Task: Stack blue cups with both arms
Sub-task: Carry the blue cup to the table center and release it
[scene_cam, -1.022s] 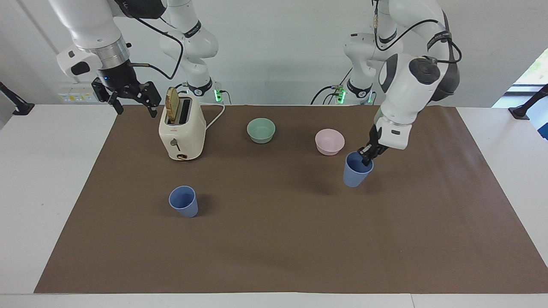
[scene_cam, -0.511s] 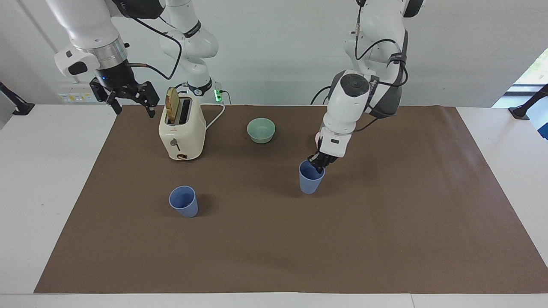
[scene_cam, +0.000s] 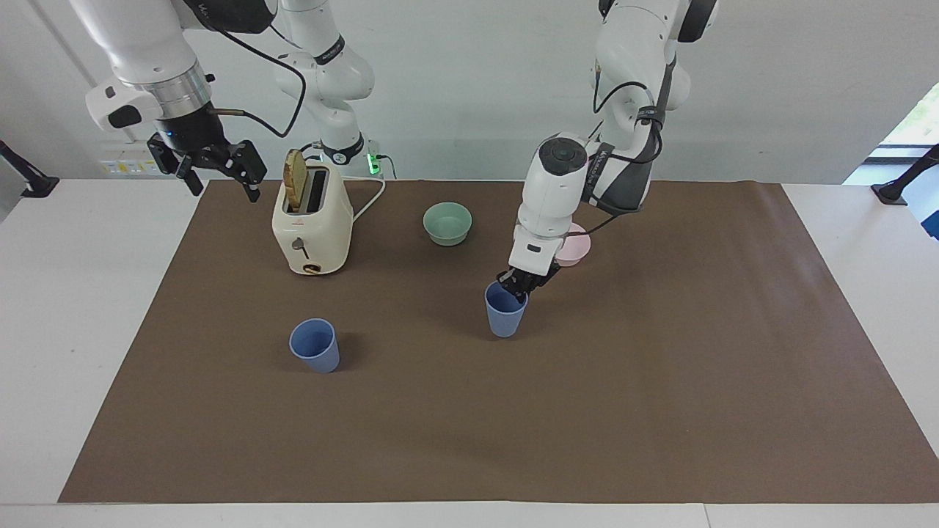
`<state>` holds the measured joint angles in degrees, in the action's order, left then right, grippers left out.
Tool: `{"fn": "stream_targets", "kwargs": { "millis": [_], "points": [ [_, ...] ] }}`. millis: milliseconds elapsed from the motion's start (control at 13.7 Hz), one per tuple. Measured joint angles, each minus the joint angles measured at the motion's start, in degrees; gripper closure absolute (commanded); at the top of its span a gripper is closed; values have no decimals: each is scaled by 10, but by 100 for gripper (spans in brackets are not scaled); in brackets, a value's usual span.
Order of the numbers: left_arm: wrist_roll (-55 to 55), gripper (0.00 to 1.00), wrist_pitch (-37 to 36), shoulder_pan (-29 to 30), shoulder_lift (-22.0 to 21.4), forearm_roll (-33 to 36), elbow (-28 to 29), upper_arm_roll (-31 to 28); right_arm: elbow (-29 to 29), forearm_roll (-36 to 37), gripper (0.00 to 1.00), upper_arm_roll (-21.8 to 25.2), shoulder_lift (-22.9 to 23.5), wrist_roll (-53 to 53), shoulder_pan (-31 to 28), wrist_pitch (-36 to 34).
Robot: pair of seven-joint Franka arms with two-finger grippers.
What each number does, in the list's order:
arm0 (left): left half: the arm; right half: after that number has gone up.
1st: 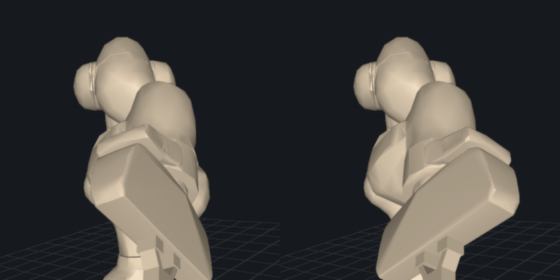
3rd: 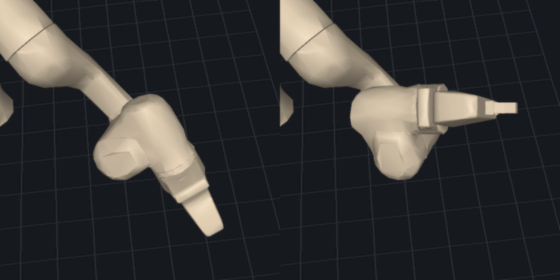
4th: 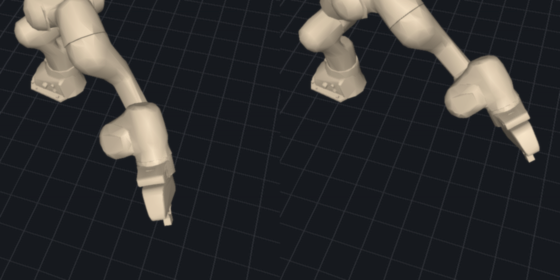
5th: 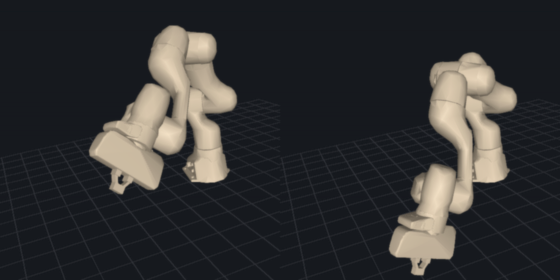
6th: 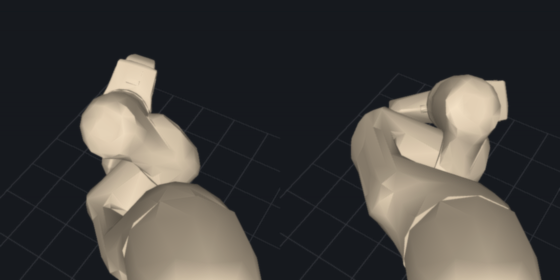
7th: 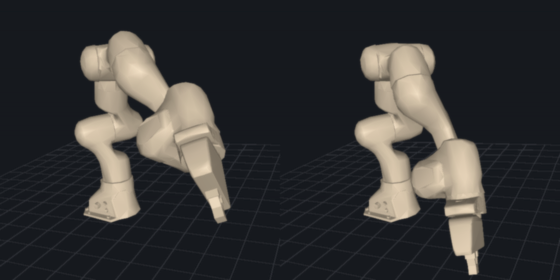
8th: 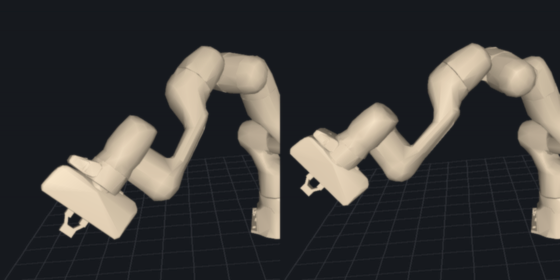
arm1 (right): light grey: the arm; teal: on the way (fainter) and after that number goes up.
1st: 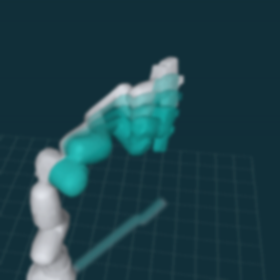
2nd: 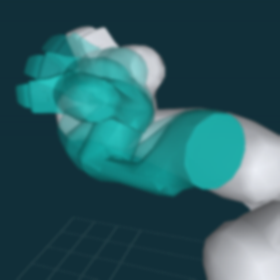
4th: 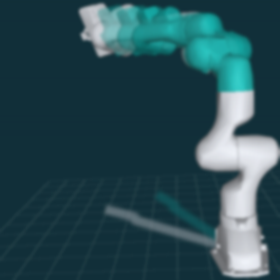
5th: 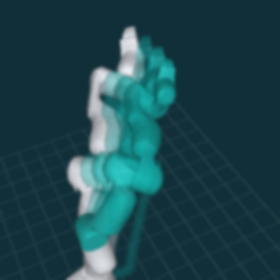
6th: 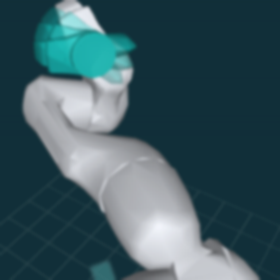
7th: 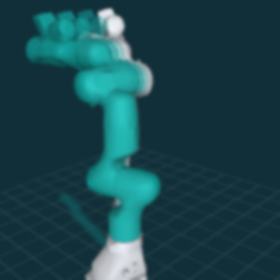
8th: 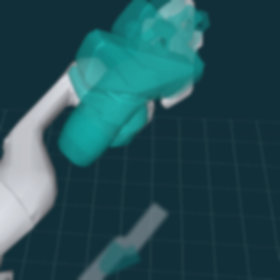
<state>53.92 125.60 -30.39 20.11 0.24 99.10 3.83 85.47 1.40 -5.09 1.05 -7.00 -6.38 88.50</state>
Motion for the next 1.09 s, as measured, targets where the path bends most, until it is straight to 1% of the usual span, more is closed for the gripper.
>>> {"fn": "stream_targets", "kwargs": {
  "millis": [146,292,365,438,584,657,730,803,876,1095],
  "points": [
    [0,100,11,-3,13,2,-1,0,0,0,0,0,0,0,0,-2],
    [0,99,13,-5,16,3,-3,0,0,0,0,0,0,0,0,-4],
    [0,97,13,-5,16,3,-4,0,0,0,0,0,0,0,0,-4],
    [0,91,13,-6,16,3,-4,0,0,0,0,0,0,0,0,-7],
    [0,73,13,-6,17,3,-4,0,0,0,0,-1,-3,0,0,-11],
    [0,58,13,-6,17,3,-4,-1,0,0,0,-1,-5,0,0,-11],
    [0,36,13,-6,17,3,-4,-1,0,0,0,-1,-6,0,0,-12],
    [0,2,13,-6,17,3,-4,-1,0,0,0,-1,-7,0,0,-12],
    [0,0,13,-6,17,3,-4,-1,0,0,0,-1,-7,0,0,-12],
    [0,0,3,-5,10,3,-14,-12,0,0,0,0,-7,0,0,-13]
  ]
}}
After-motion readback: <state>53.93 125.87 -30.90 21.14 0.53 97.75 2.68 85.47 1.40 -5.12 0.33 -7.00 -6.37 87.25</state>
